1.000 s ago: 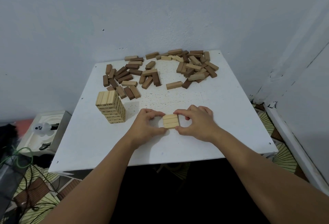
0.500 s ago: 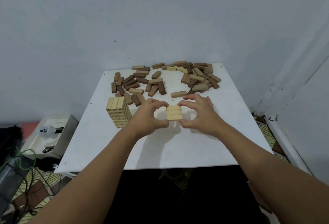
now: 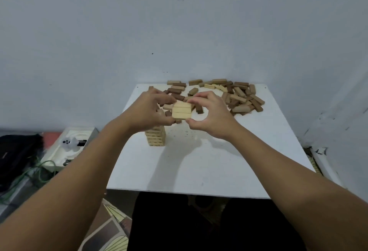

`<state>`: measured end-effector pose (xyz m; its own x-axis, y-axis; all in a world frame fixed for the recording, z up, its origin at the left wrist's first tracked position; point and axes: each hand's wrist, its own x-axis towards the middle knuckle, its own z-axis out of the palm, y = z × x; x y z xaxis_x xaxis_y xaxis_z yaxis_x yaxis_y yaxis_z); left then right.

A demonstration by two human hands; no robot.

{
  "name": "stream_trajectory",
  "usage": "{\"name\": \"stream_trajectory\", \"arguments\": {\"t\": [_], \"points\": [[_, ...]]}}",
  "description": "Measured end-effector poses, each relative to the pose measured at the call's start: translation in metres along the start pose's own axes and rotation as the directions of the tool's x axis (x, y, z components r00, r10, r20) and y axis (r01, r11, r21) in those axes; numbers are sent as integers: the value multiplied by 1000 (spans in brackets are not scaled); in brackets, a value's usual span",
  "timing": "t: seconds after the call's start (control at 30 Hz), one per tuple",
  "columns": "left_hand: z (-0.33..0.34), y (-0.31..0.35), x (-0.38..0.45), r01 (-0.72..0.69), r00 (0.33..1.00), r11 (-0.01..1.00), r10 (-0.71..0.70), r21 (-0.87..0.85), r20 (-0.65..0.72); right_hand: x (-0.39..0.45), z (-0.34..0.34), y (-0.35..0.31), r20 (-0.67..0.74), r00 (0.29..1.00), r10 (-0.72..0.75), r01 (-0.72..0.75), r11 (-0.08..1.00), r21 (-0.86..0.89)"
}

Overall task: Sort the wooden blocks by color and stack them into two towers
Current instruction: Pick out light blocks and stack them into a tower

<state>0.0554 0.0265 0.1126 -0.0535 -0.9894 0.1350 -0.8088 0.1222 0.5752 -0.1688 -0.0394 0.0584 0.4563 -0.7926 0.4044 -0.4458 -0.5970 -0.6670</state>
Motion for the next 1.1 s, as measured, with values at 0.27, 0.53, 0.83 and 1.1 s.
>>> {"name": "stream_trajectory", "arguments": {"t": [0.27, 0.53, 0.83, 1.1], "points": [[-46, -63, -13, 138, 987, 986, -129, -90, 100, 28, 56, -35, 114, 992, 48, -50, 999, 19], [-44, -93, -11, 185, 977, 974, -169, -131, 130, 37, 74, -37, 161, 983, 94, -97, 995, 12], [-38, -99, -5, 185, 975, 966, -158, -178, 155, 41, 72, -32, 207, 971, 119, -118, 993, -19], [-35, -104, -6, 230, 966, 948, -195, -222, 168, 41, 76, -30, 261, 953, 154, -154, 988, -20]]}}
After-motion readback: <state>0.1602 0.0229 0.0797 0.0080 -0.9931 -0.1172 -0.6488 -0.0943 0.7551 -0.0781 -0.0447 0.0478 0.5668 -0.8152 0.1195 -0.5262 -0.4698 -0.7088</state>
